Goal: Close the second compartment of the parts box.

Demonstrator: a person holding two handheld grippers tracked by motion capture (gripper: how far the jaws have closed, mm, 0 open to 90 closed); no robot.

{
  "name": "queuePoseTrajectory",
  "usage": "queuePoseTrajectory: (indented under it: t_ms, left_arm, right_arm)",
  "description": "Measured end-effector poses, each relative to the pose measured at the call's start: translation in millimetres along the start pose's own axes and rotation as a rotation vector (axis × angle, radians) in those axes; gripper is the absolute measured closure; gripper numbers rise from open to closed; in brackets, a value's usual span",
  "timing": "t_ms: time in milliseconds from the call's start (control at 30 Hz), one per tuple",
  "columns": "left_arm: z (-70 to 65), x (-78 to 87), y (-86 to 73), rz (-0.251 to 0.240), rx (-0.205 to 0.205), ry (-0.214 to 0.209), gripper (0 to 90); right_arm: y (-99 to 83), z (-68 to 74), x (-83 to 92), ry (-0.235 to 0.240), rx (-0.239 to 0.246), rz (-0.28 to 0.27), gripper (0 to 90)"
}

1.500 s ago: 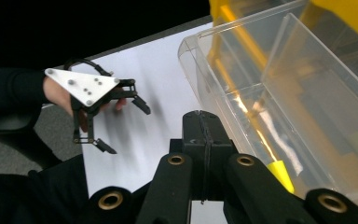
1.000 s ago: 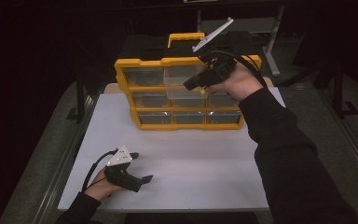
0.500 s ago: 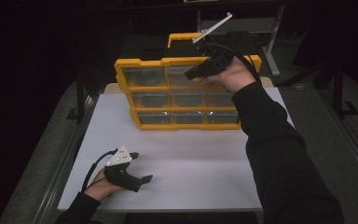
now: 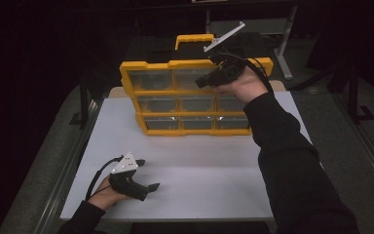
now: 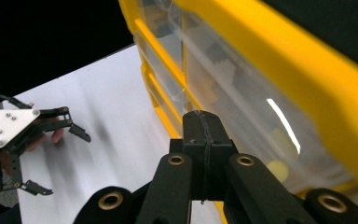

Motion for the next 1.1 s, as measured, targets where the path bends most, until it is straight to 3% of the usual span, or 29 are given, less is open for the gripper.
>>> queuePoseTrajectory:
  t_ms: [200,567,900,1100]
  left_arm:
    - [-0.2,-0.4,-0.2,0.004,-0.002,0.000,0.0]
    - [0.1,-0.4,-0.4,0.004,-0.003,0.002,0.0]
    - [-0.1,-1.1,-0.5,0.007,-0.006,0.004,0.0]
    - [-0.3,-1.0,-0.8,0.010,-0.012,0.001,0.0]
  right_arm:
    - [-13.6,4.3,1.8,0.016,0.001,-0.007,88.4]
    - [-48.0,8.8,-0.1,0.014,-0.016,-0.011,77.8]
    - [-82.6,10.0,-3.0,-0.005,-0.026,-0.022,48.2]
    - [-106.5,9.3,-7.5,-0.029,-0.027,-0.035,37.5]
Point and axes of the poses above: each handheld gripper's, and its own axes: x roughly backward along the jaws, y roughly out of its top, z roughly to its left, the point moved 1 cm from there along -x, roughly forward along the jaws, and after that the axes turned 1 degree about -x, right-handed, at the moved point
